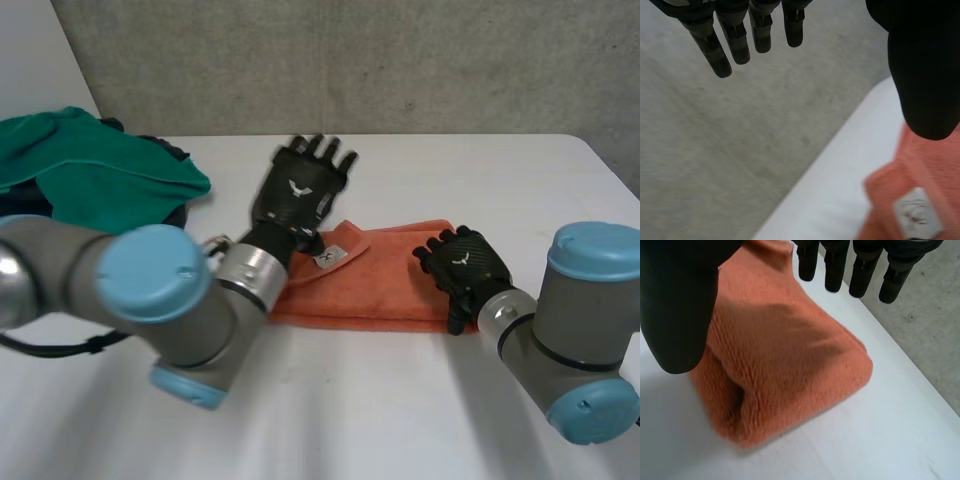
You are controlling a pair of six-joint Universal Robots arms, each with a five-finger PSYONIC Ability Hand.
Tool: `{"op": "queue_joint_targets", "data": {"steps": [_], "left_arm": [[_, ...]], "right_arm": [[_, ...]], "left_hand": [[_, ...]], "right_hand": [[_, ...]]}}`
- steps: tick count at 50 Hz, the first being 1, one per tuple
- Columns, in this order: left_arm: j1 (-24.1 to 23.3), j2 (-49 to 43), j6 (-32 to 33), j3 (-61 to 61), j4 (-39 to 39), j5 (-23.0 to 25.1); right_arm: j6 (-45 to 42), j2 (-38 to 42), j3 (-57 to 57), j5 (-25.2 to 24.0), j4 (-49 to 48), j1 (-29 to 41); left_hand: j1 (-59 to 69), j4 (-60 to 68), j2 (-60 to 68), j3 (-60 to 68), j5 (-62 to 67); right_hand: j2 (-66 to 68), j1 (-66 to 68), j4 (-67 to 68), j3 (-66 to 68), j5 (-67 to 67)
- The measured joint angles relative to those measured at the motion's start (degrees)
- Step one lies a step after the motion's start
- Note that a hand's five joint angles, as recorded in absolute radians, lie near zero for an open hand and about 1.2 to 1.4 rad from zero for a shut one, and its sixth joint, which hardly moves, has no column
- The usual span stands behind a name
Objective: Fold the laundry.
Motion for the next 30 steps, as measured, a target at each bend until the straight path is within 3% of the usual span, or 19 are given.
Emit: {"op": "queue_joint_targets", "data": {"steps": [8,14,18,25,30], "left_arm": [[-0.87,-14.63,-0.05,13.37,-5.48,-0.48],[0.68,-19.85,0.55,18.08,-7.22,-1.75],[2.57,-20.61,2.35,18.59,-7.26,-5.01],[5.16,-18.30,10.11,14.84,-7.17,-13.93],[5.20,-13.55,12.67,9.99,-7.17,-15.87]], "right_arm": [[-1.14,0.45,2.60,0.21,-4.19,-0.19],[-1.69,0.79,2.75,0.89,-5.24,-0.03],[-2.32,0.88,2.60,1.94,-5.45,-0.33],[-4.98,0.61,2.89,3.84,-5.09,-1.58],[-7.43,0.25,3.43,4.14,-4.78,-2.97]], "left_hand": [[0.13,0.00,0.00,0.00,0.00],[0.94,0.70,0.68,0.61,0.34],[2.62,1.78,1.51,1.18,0.35],[2.38,1.33,1.19,1.05,0.11],[2.12,0.92,0.93,0.71,0.07]], "right_hand": [[9.42,10.55,9.49,9.34,9.59],[13.41,13.99,13.21,12.94,13.15],[18.47,19.01,18.05,18.11,17.91],[41.32,41.74,40.77,40.70,39.99],[51.86,48.59,51.63,51.23,49.92]]}}
